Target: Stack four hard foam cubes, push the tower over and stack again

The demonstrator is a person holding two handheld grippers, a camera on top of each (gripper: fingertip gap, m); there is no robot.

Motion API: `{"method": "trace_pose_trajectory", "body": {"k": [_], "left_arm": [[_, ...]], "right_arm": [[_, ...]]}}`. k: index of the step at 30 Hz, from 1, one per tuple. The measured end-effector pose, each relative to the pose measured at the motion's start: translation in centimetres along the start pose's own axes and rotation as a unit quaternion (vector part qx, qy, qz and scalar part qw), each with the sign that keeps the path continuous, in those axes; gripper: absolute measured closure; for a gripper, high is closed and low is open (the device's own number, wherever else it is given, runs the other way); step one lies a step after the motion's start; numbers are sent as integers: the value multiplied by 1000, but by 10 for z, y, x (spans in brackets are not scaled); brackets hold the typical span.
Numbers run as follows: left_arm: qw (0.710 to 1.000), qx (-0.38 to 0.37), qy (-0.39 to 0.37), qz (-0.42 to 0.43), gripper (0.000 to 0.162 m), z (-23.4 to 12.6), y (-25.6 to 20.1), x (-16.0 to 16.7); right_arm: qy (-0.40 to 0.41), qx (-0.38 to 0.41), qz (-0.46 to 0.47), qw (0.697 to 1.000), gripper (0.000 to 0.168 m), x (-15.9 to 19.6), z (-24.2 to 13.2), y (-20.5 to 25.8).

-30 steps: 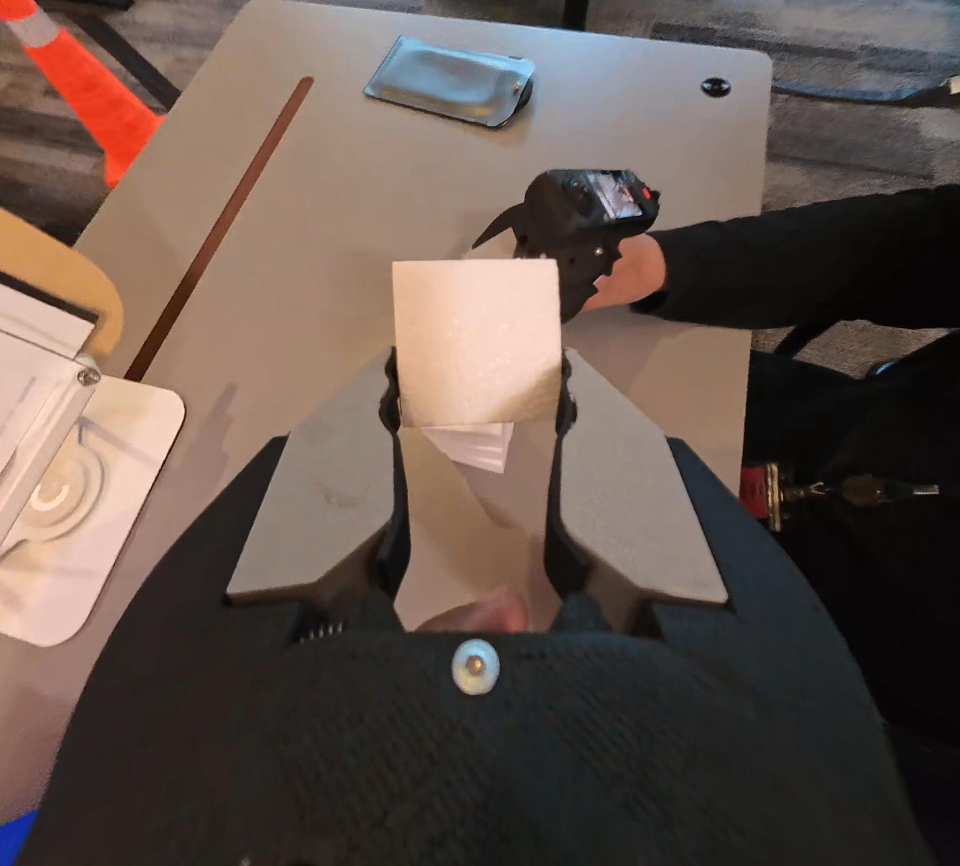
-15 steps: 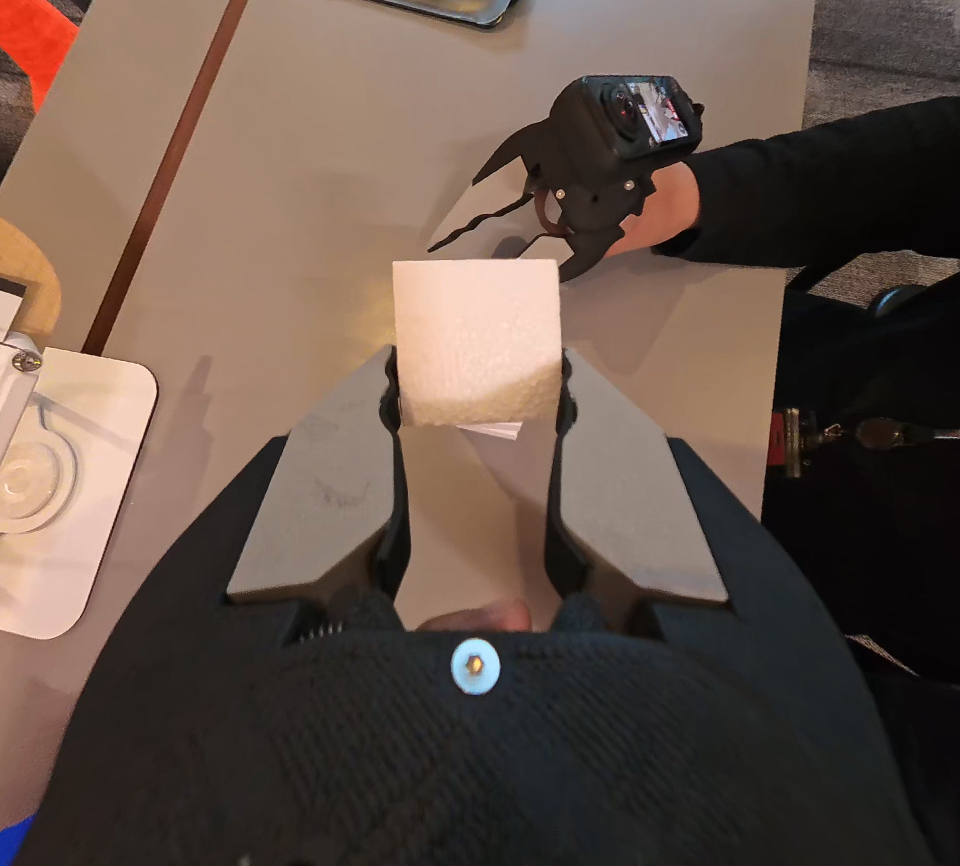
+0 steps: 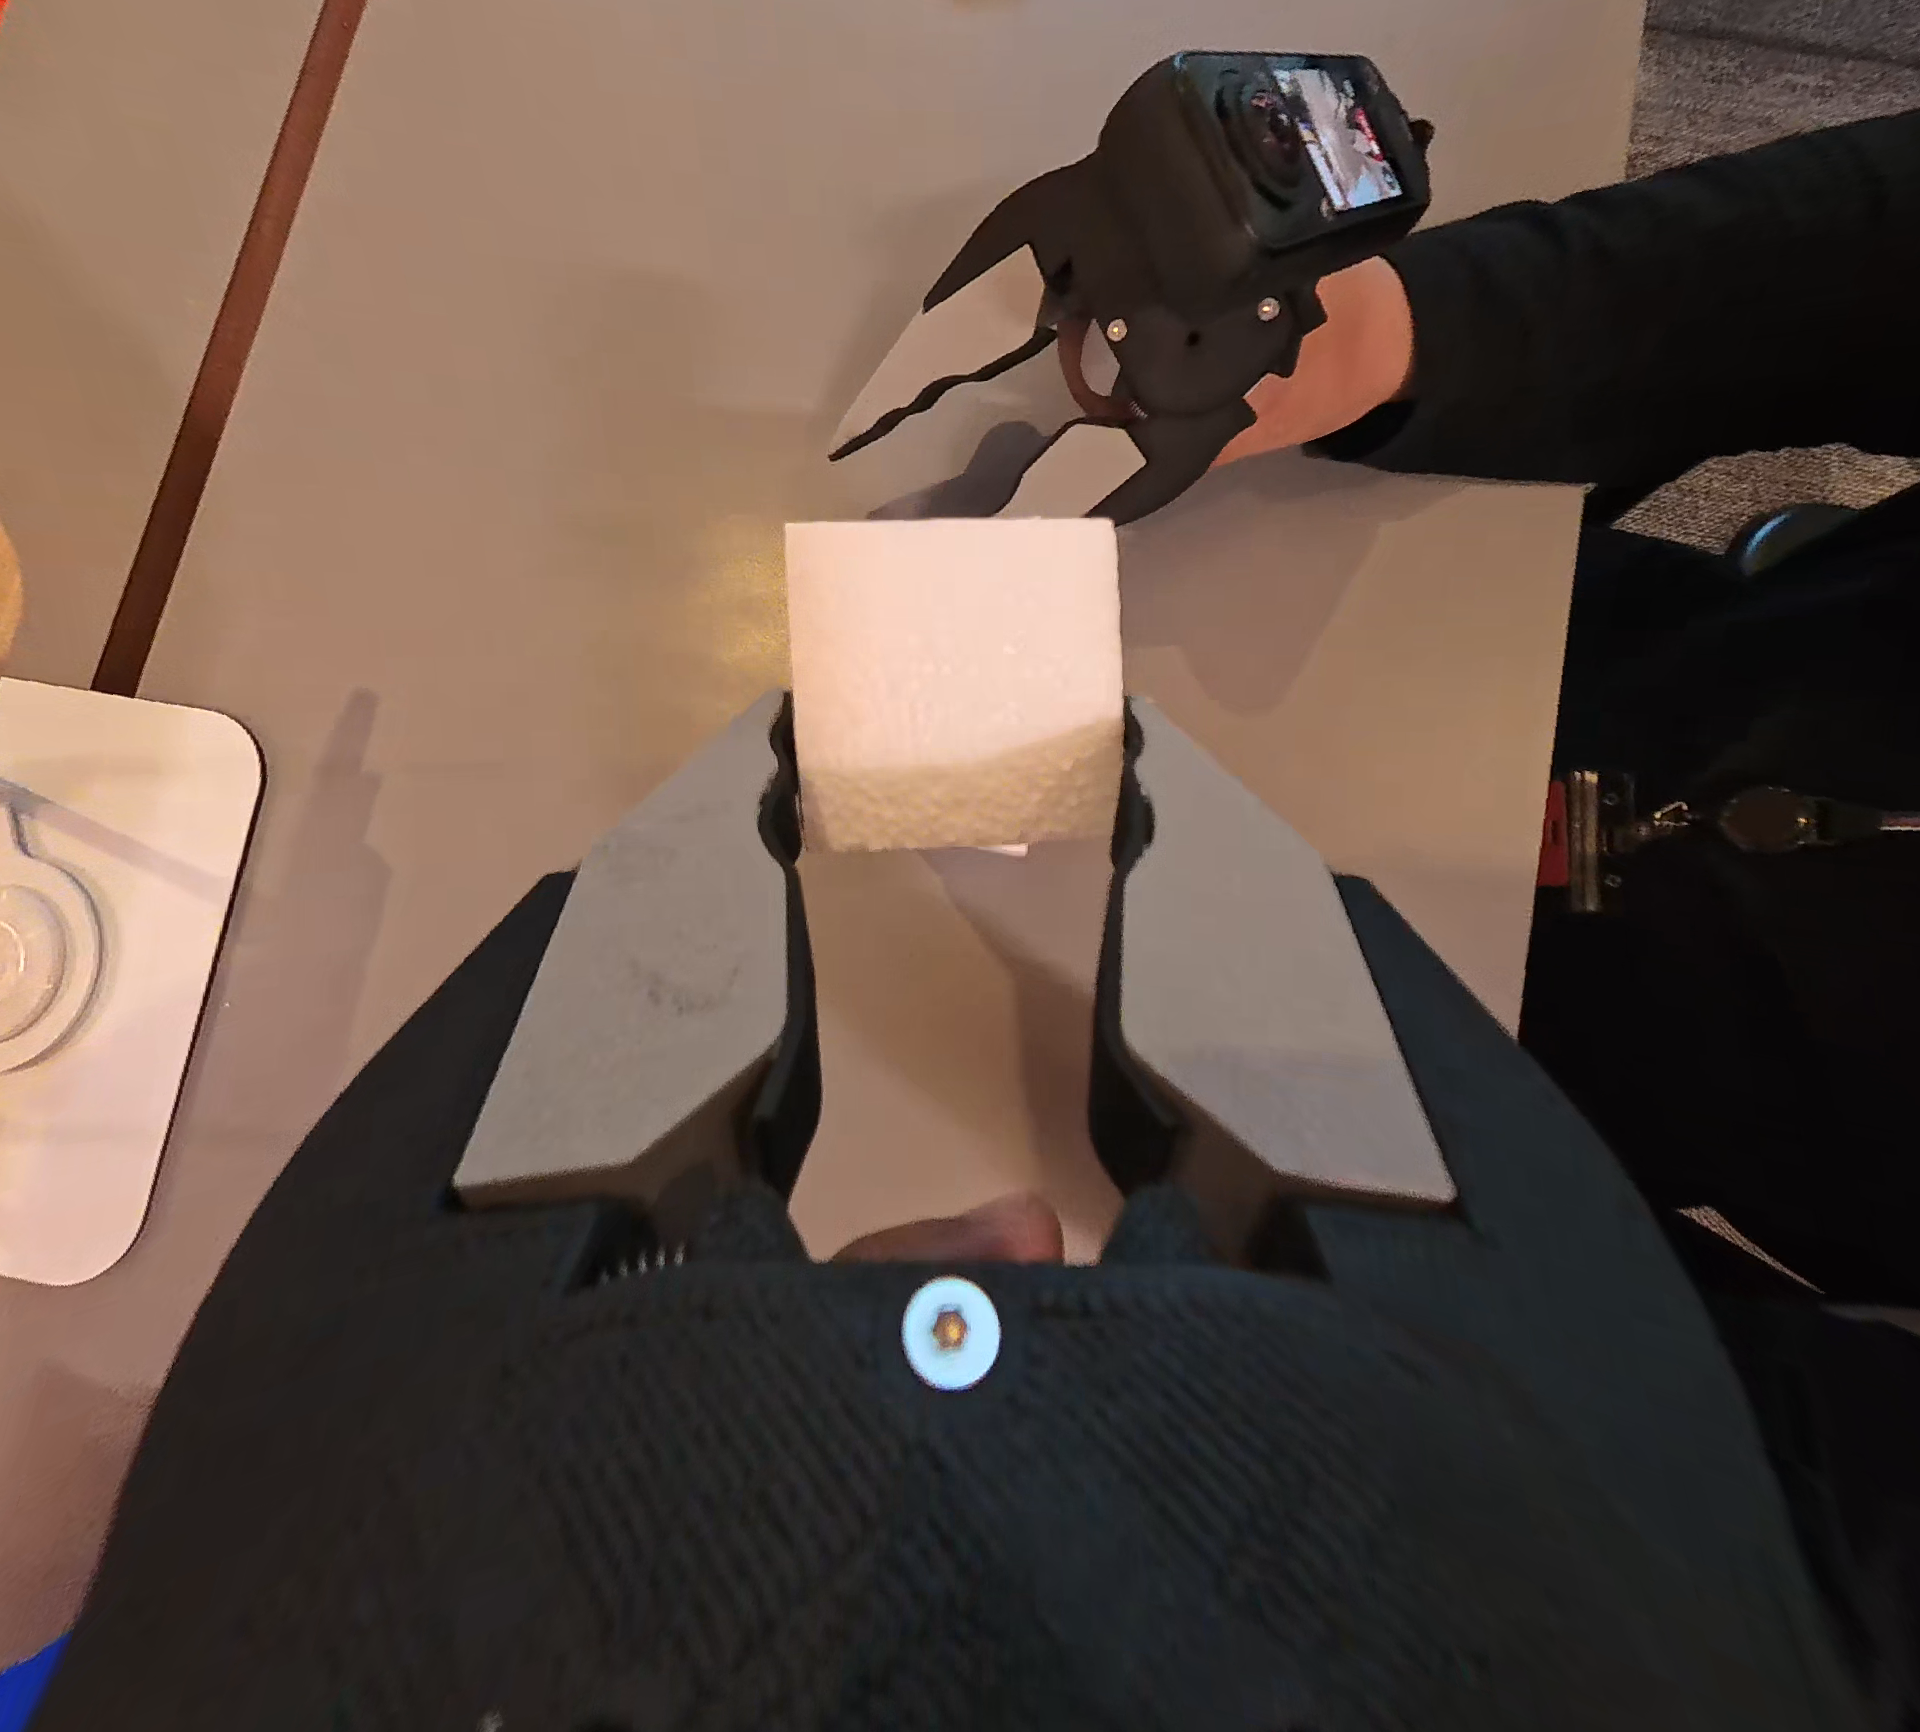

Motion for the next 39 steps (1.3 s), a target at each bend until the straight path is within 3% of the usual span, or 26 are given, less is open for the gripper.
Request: {"method": "trace_pose_trajectory", "body": {"k": [39], "left_arm": [[999,33,10,-4,103,9,-4,4]], "right_arm": [[-1,1,-1,1000,115,0,-1,0]]}}
Point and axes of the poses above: each gripper's, where its closed fingertips meet, z out along the fingers, x out of its underside, y = z × x across the jaws, the point moved 1 cm from there along -z, back along the fingers, and after that the axes turned 4 degrees about z, right-handed, at the moved point
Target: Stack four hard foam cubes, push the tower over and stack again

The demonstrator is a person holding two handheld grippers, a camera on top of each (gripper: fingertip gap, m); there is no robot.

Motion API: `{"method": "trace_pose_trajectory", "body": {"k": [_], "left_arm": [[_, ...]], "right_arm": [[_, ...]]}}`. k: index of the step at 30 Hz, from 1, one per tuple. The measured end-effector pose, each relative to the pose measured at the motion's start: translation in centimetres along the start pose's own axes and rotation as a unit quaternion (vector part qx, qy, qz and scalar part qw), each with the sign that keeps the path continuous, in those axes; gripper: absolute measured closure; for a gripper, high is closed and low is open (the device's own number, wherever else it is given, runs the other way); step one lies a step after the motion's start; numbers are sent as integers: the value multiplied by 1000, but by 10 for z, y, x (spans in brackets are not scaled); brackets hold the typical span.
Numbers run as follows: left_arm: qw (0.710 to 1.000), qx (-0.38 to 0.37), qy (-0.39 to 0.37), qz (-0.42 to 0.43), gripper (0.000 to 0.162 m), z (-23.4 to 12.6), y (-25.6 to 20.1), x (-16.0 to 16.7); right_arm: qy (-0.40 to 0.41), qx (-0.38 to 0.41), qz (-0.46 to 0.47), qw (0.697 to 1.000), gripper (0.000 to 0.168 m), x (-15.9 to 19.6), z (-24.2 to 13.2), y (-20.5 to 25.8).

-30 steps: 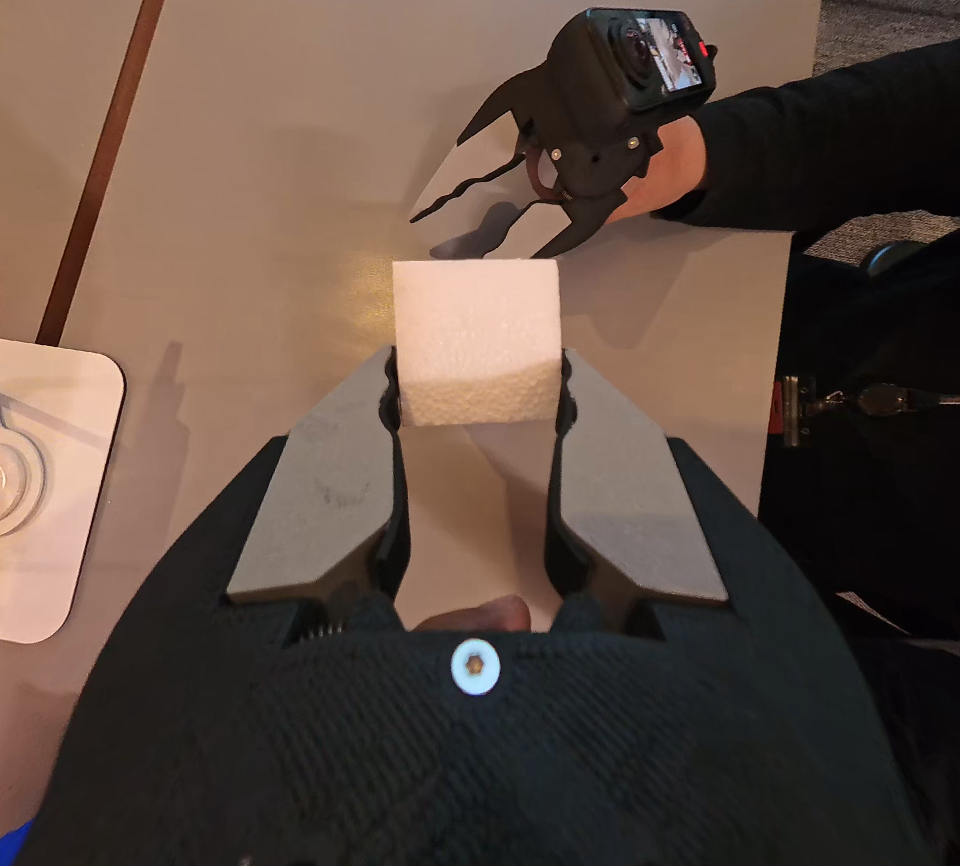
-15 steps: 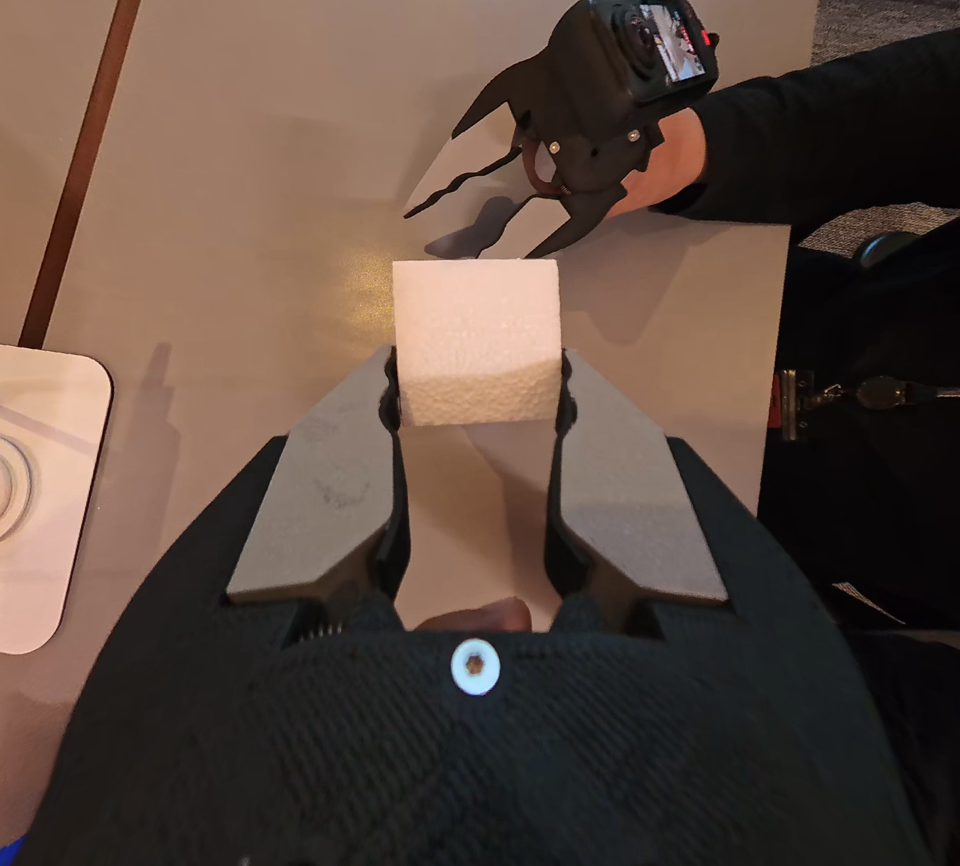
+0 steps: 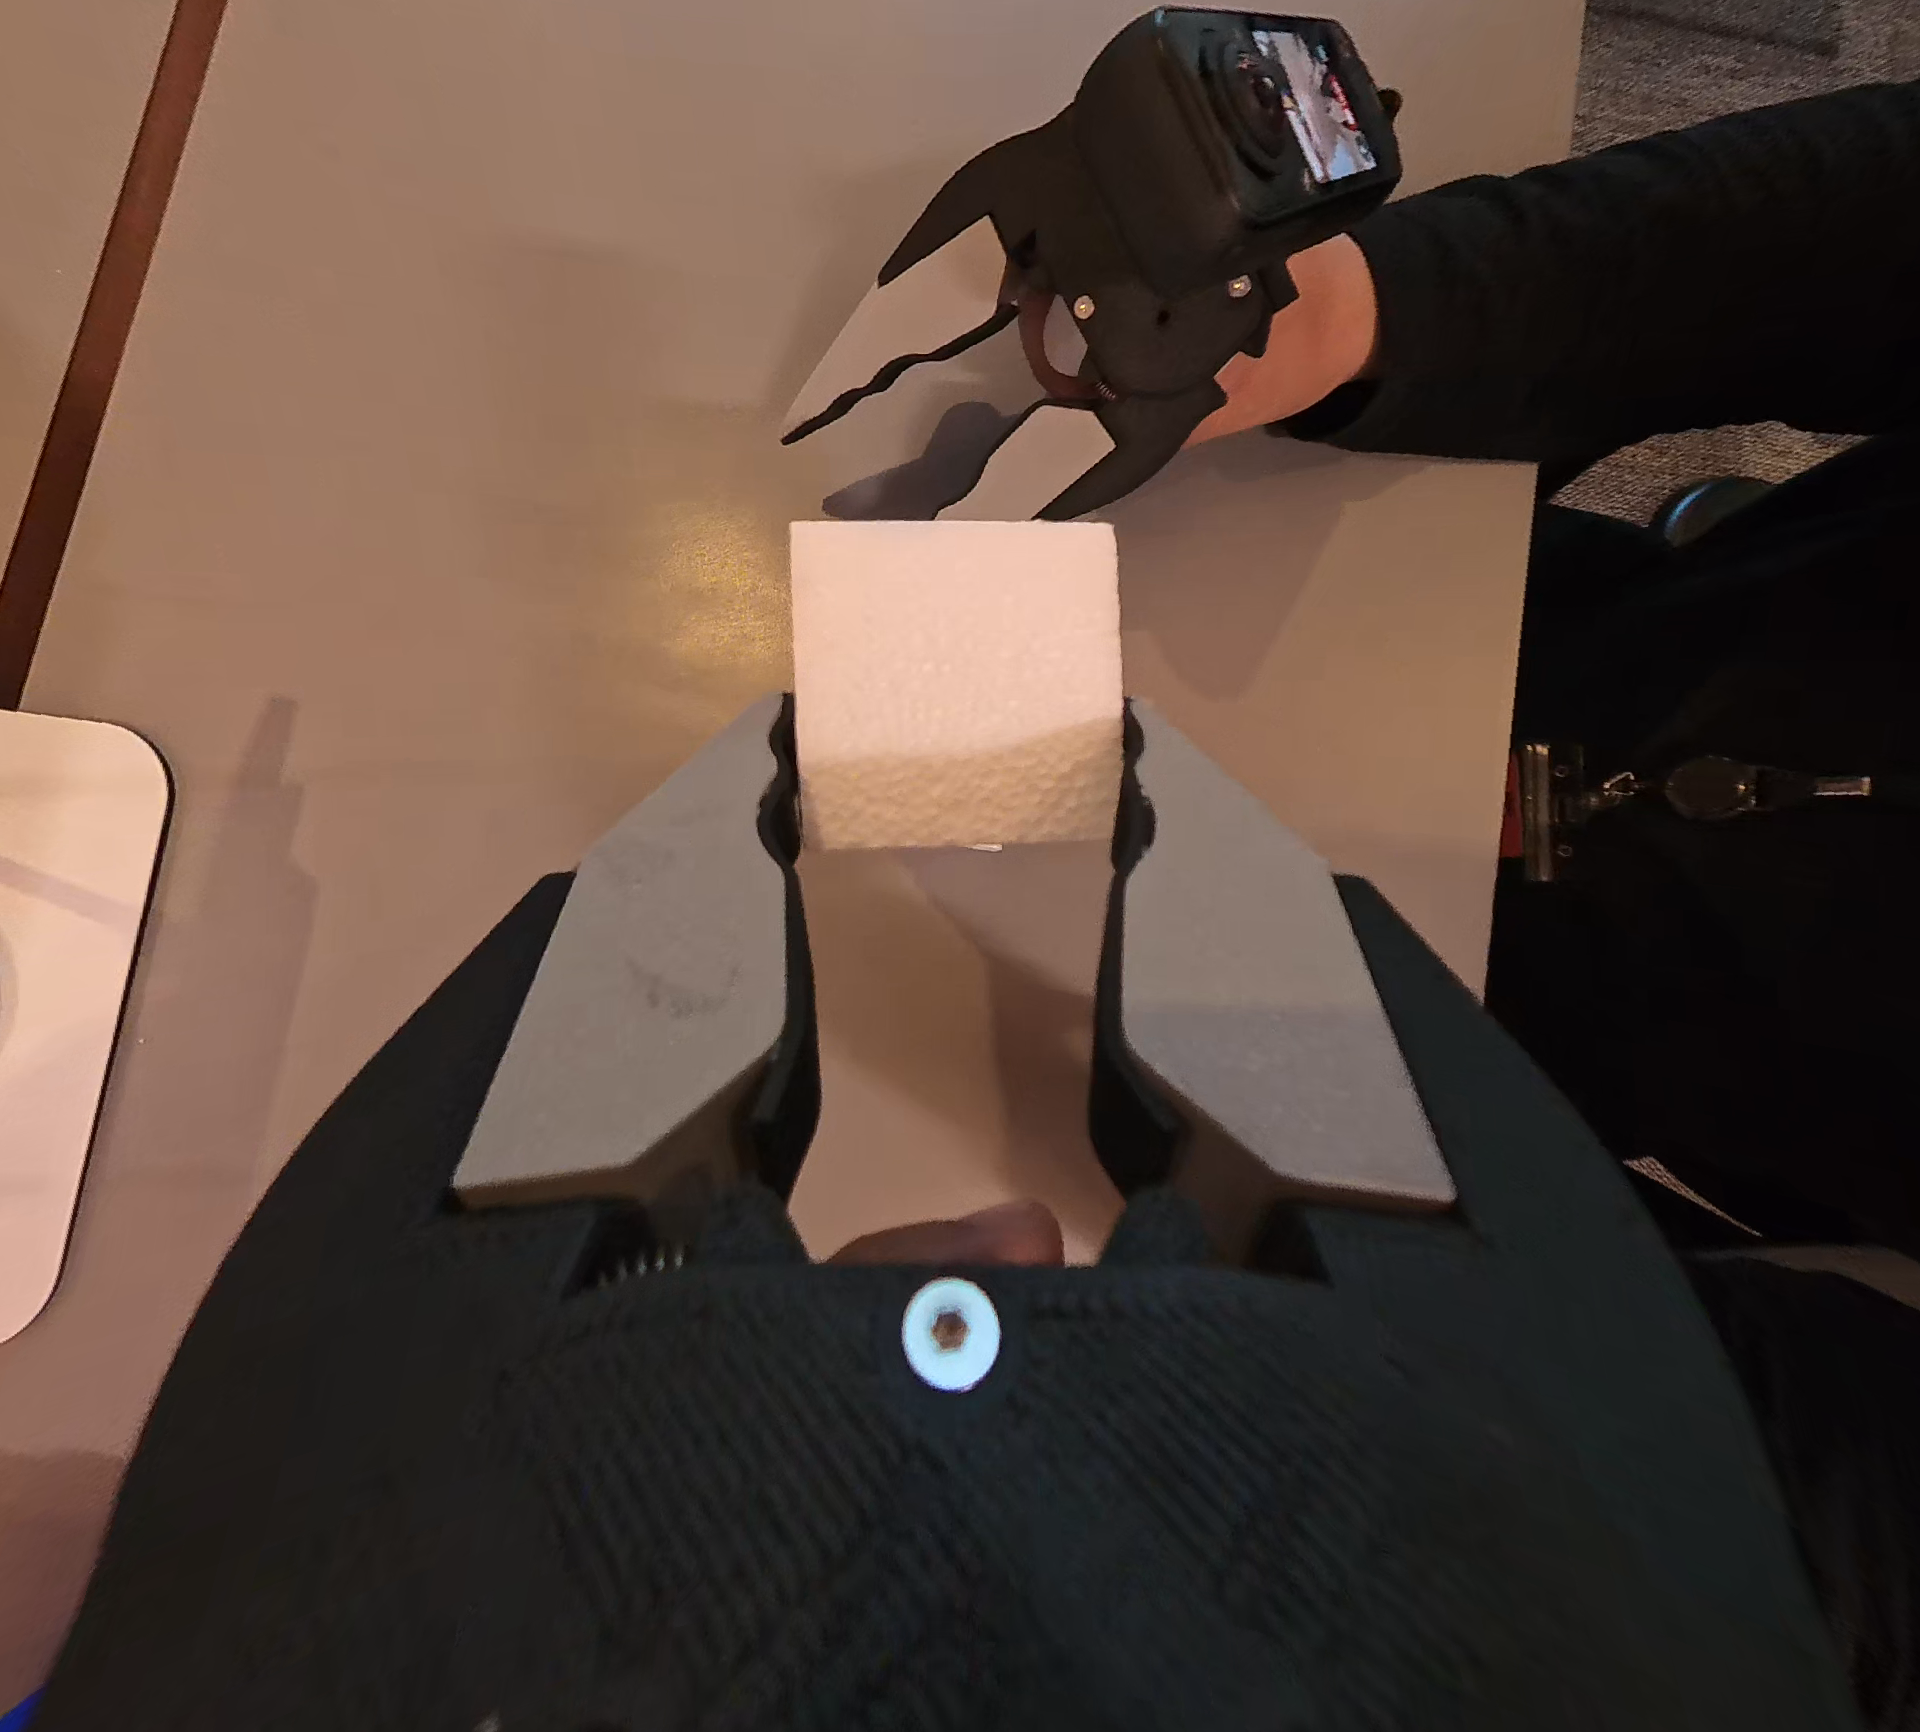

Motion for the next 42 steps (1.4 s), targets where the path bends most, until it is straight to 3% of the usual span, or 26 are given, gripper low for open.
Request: {"method": "trace_pose_trajectory", "body": {"k": [23,42], "left_arm": [[1000,6,-11,-16,103,1,3,-3],[1000,-5,-16,-20,93,0,8,-3]], "right_arm": [[-1,1,-1,1000,115,0,-1,0],[-1,0,-2,1000,115,0,-1,1]]}}
Point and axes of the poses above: each gripper's, where its closed fingertips meet, z out along the fingers, x out of its underside, y = z × x across the jaws, the point moved 1 cm from there along -z, back along the fingers, and after that the axes turned 4 degrees about z, right-handed, at the moved point
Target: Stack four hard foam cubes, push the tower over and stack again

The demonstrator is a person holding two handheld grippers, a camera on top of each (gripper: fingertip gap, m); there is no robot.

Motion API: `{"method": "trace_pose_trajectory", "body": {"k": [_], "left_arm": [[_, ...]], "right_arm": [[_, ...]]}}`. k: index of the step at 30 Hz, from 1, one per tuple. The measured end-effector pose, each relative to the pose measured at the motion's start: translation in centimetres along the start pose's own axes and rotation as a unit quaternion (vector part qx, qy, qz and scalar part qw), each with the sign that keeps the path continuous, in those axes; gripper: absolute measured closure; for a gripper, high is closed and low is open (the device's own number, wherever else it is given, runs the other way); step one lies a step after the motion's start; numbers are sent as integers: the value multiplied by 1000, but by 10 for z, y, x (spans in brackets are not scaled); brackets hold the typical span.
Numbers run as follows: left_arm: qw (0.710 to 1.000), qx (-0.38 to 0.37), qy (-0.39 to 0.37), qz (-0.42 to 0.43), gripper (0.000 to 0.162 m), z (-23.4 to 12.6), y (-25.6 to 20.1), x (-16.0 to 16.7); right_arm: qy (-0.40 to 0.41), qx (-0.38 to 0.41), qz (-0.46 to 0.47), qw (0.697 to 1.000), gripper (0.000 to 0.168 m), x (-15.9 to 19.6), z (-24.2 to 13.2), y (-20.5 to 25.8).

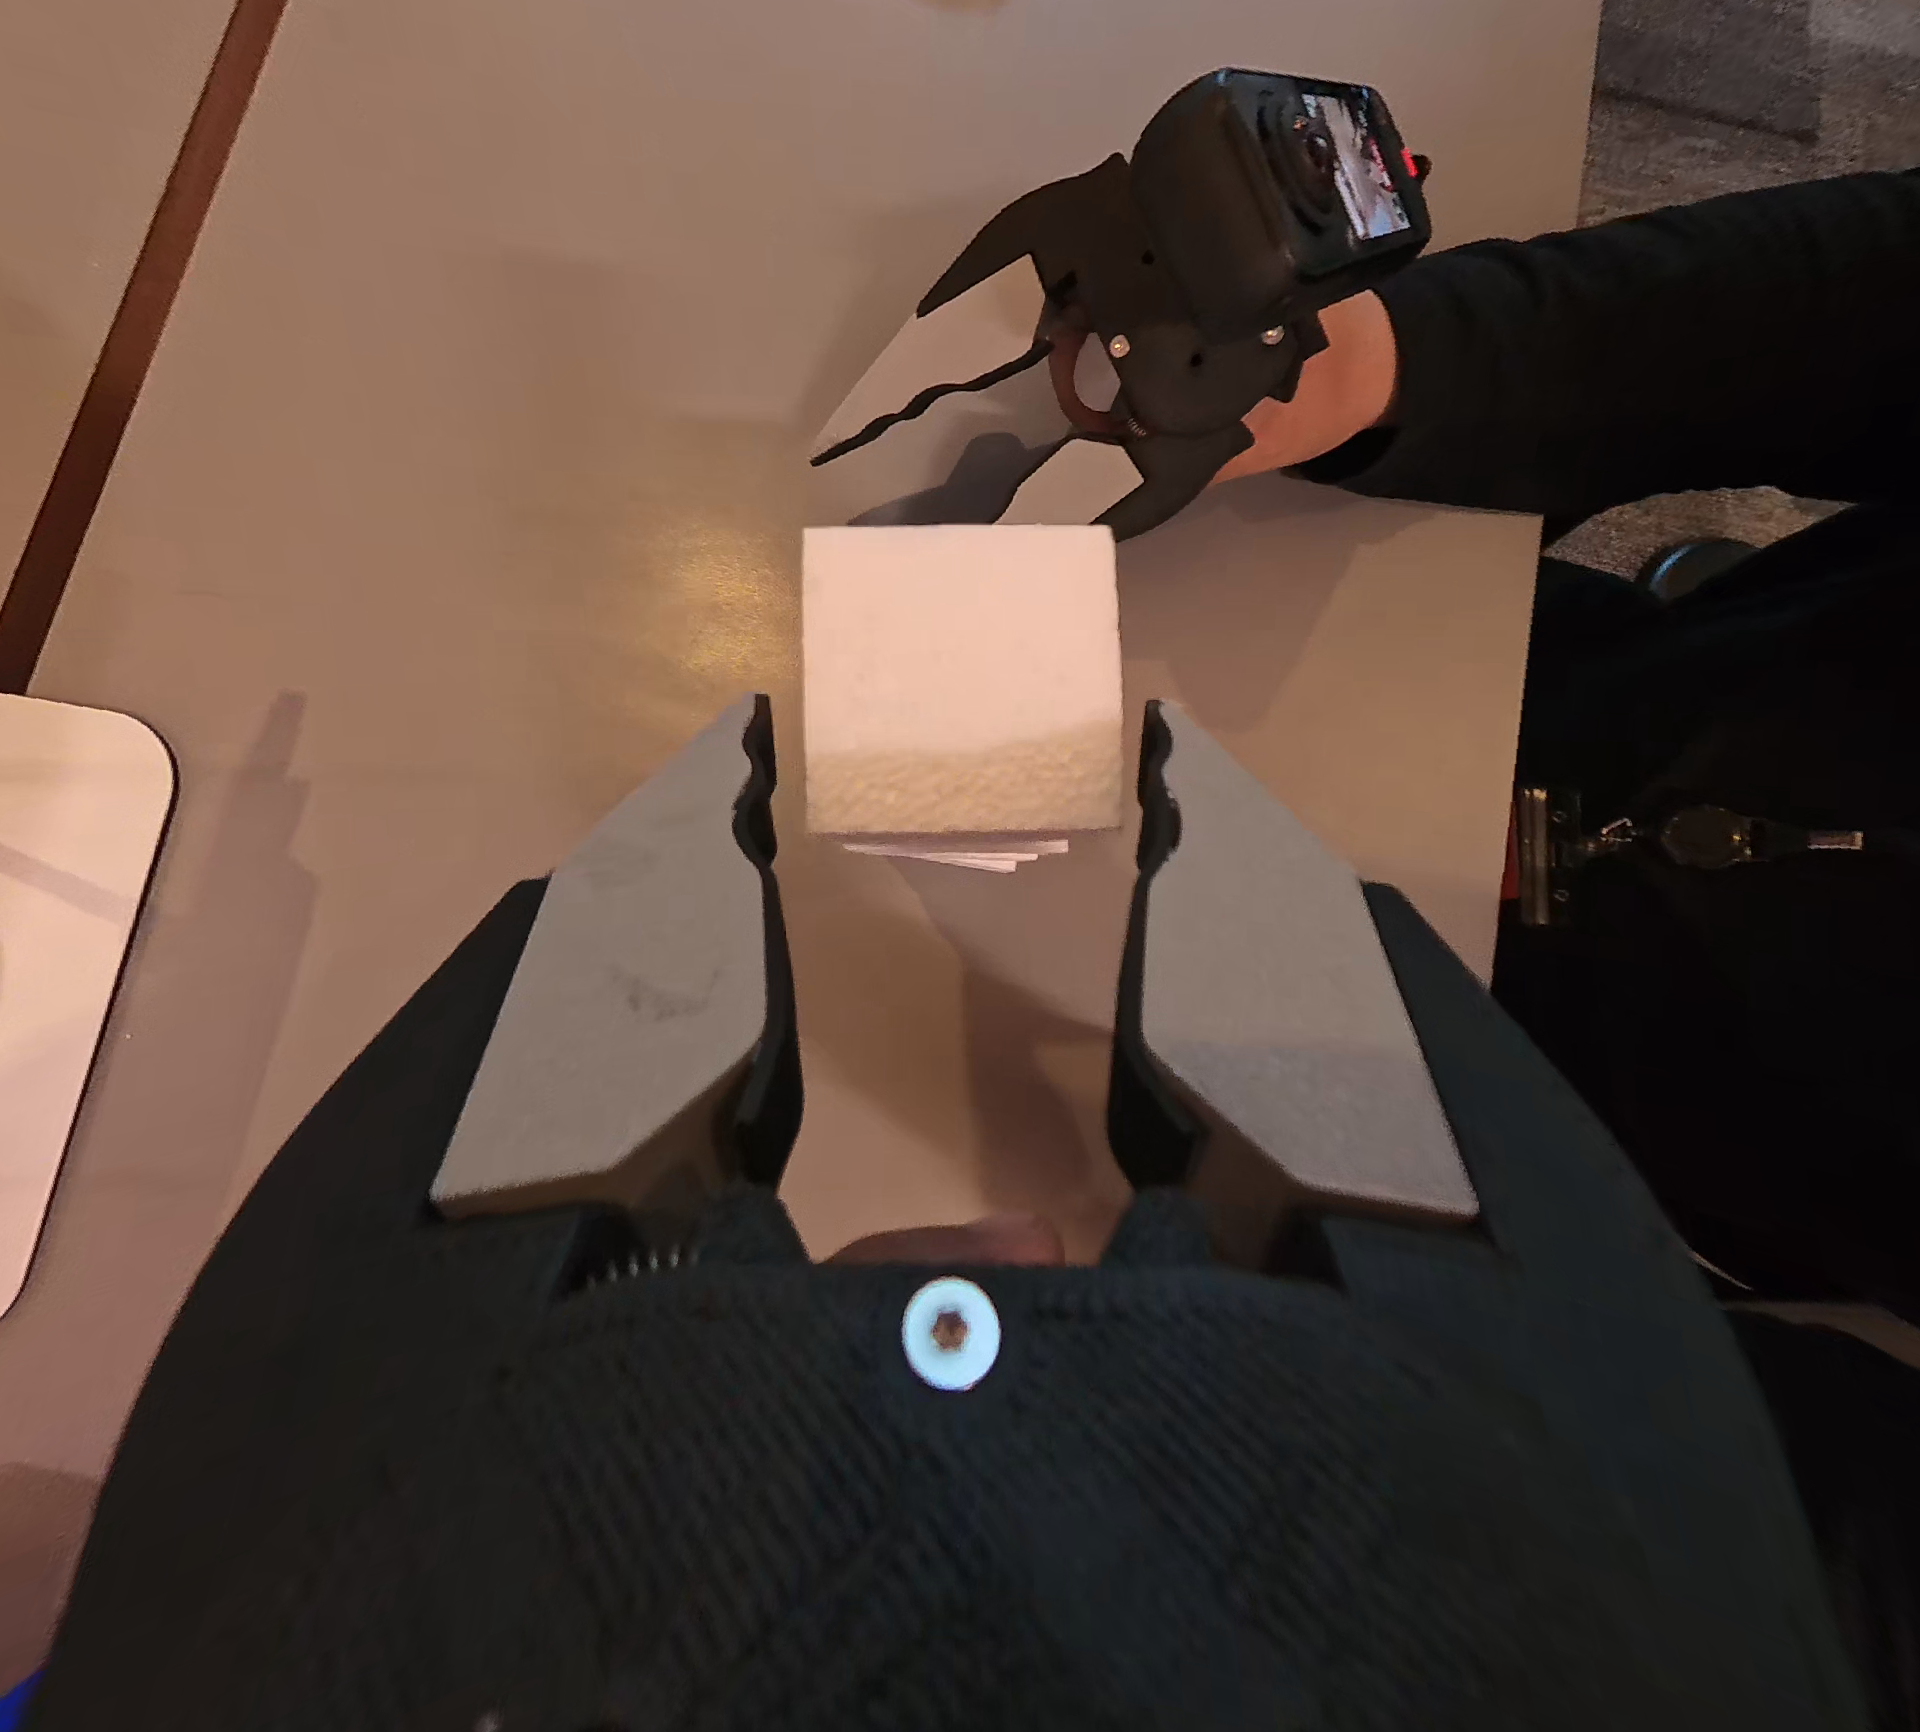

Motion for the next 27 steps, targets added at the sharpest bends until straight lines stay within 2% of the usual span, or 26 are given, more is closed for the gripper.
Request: {"method": "trace_pose_trajectory", "body": {"k": [4,8,11,19,22,27], "left_arm": [[1000,-9,-15,-5,89,-7,4,-1],[998,-15,-63,-16,85,-22,8,-10],[993,-48,-105,-25,80,-38,18,-18],[955,-137,-252,-71,79,-96,45,-34],[944,-141,-281,-100,74,-102,50,-20],[918,-211,-289,-172,77,-78,86,47]], "right_arm": [[-1,0,0,1000,115,0,0,0],[0,0,0,1000,115,0,0,0],[0,0,0,1000,115,0,0,0],[-1,-1,2,1000,115,0,0,0],[-3,-4,1,1000,115,-1,0,1],[-4,-5,-3,1000,115,-2,0,4]]}}
Point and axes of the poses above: each gripper's, where its closed fingertips meet, z out along the fingers, x out of its underside, y = z × x across the jaws, the point moved 1 cm from there along -z, back along the fingers, and after that the axes turned 4 degrees about z, right-handed, at the moved point
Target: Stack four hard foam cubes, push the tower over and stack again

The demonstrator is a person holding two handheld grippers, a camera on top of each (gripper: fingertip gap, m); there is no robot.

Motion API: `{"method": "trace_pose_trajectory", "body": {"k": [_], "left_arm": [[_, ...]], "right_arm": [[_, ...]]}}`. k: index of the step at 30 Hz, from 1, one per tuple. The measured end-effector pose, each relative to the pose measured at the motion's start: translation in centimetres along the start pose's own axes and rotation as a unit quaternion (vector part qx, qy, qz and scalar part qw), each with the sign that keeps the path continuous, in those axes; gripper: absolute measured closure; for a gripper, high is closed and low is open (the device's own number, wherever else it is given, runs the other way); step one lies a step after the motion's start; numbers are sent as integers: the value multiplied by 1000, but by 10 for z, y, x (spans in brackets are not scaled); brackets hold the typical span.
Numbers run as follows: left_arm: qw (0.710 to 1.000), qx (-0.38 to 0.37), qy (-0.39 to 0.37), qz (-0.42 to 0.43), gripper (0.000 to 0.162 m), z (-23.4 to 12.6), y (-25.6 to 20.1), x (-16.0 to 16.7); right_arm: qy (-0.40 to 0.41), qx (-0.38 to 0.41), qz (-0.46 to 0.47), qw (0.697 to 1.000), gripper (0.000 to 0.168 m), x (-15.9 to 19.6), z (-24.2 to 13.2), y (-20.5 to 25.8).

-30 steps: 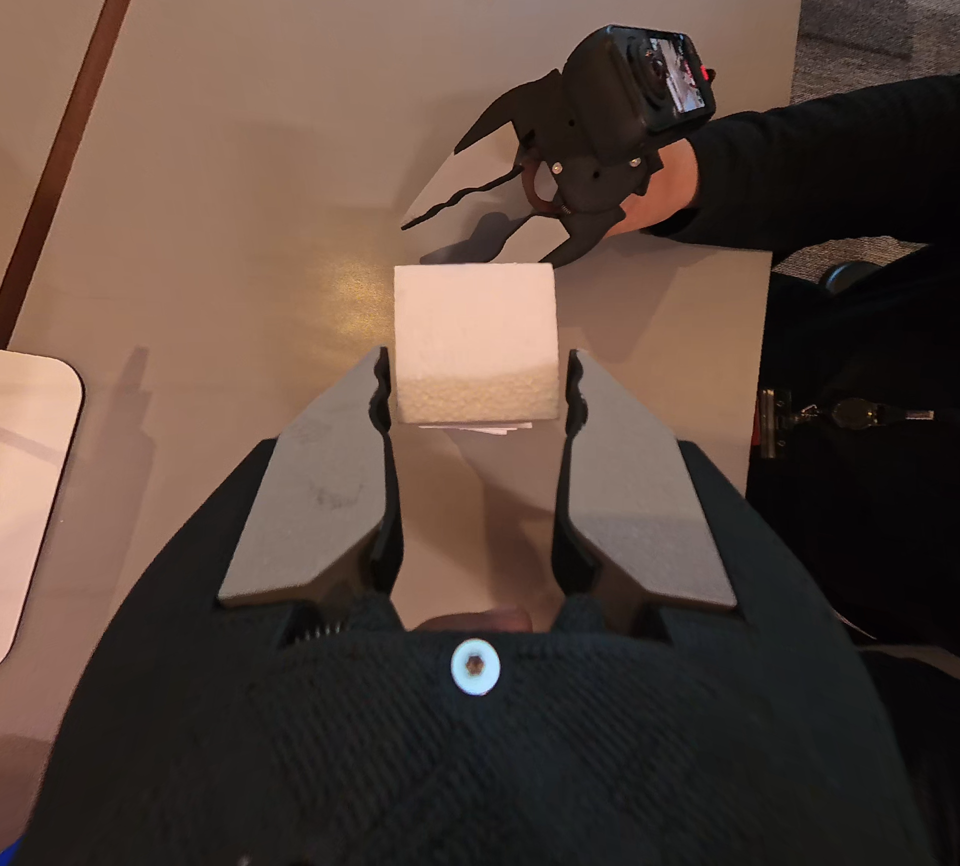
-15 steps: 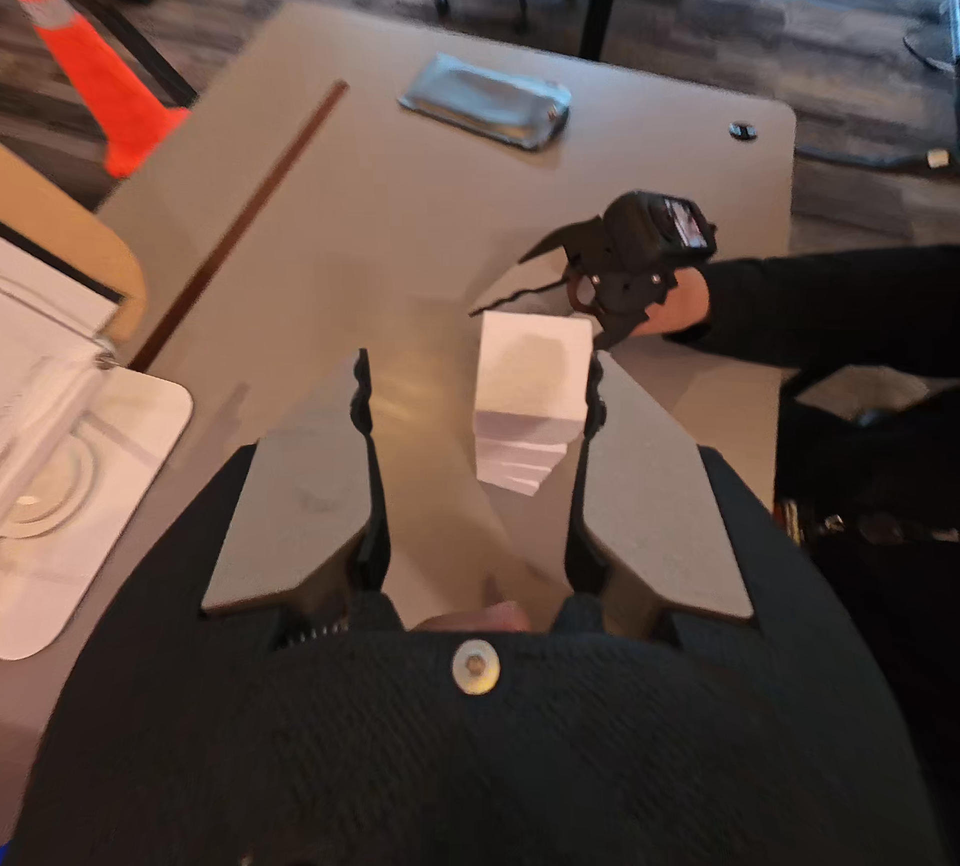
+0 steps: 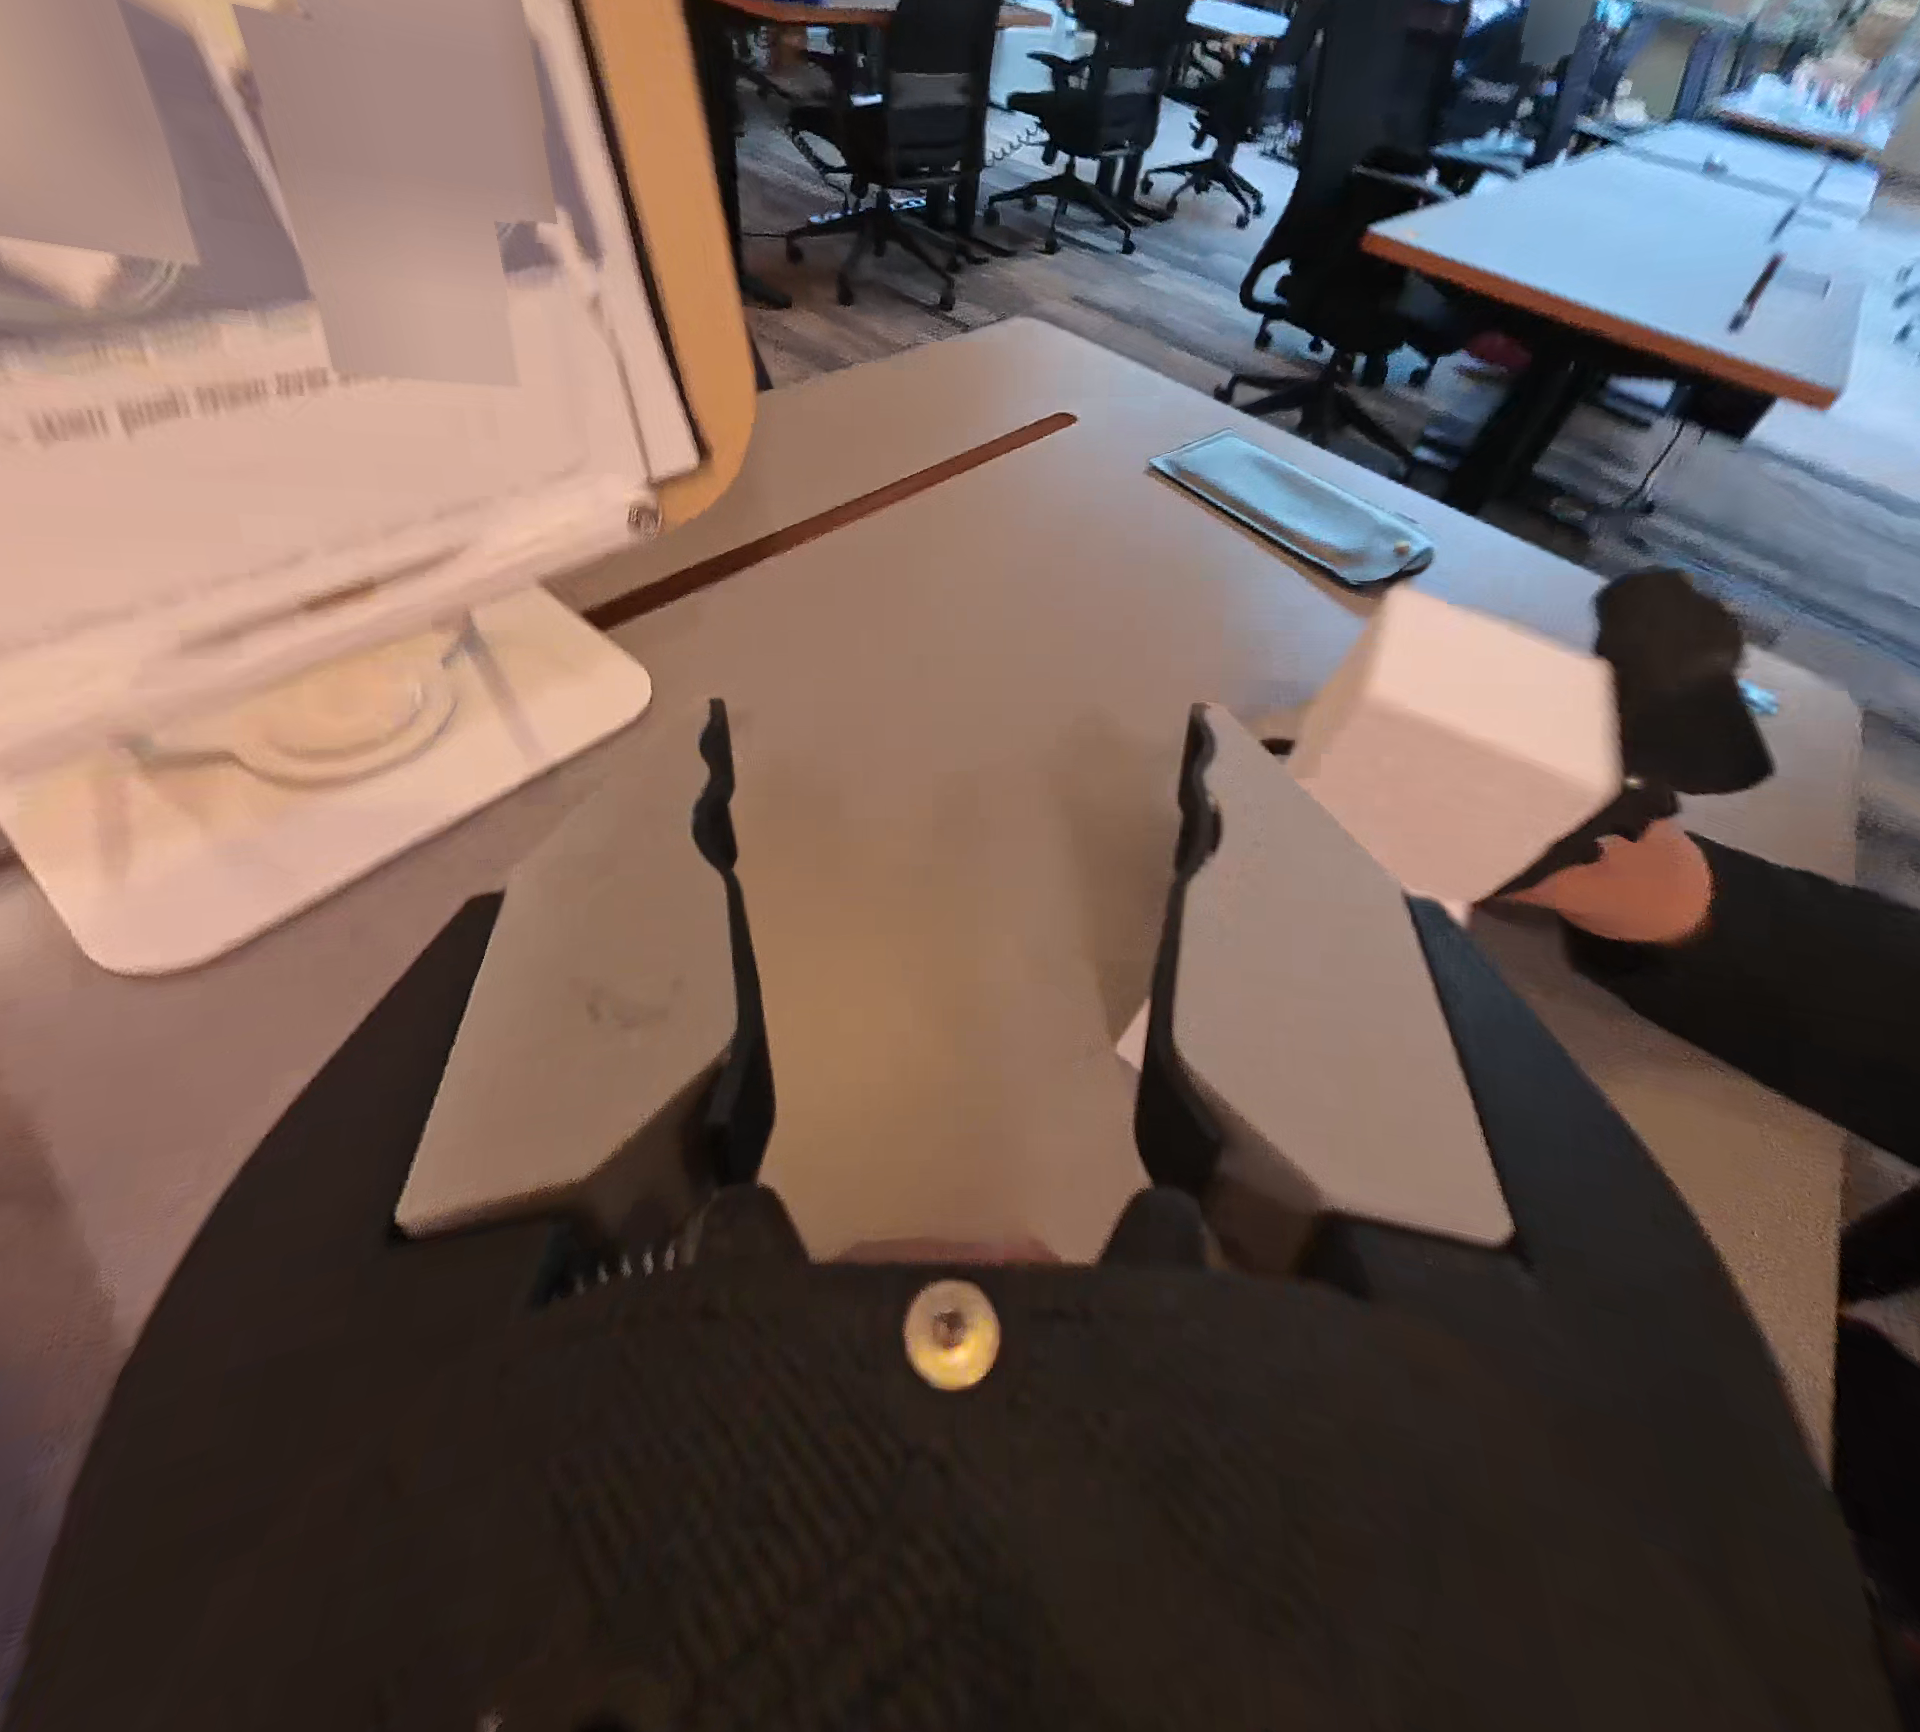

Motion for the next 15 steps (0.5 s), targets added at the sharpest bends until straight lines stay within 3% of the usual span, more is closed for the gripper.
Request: {"method": "trace_pose_trajectory", "body": {"k": [2,4,5,10,15], "left_arm": [[999,-4,-4,-49,80,10,16,36],[995,-15,-1,-98,98,19,33,73],[992,-10,-5,-128,95,23,39,82],[981,-3,8,-192,91,35,53,110],[989,-26,27,-143,91,36,47,107]], "right_arm": [[-2,1,1,1000,115,0,0,0],[-4,1,5,1000,115,-1,-1,-1],[-5,1,6,1000,115,-1,-1,-1],[-12,4,14,1000,115,-2,-4,-2],[-25,3,13,1000,121,-5,-7,-1]]}}
Point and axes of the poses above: each gripper's, where its closed fingertips meet, z out along the fingers, x out of its underside, y = z × x across the jaws, the point moved 1 cm from there along -z, back along the fingers, and after that the axes turned 4 degrees about z, right-handed, at the moved point
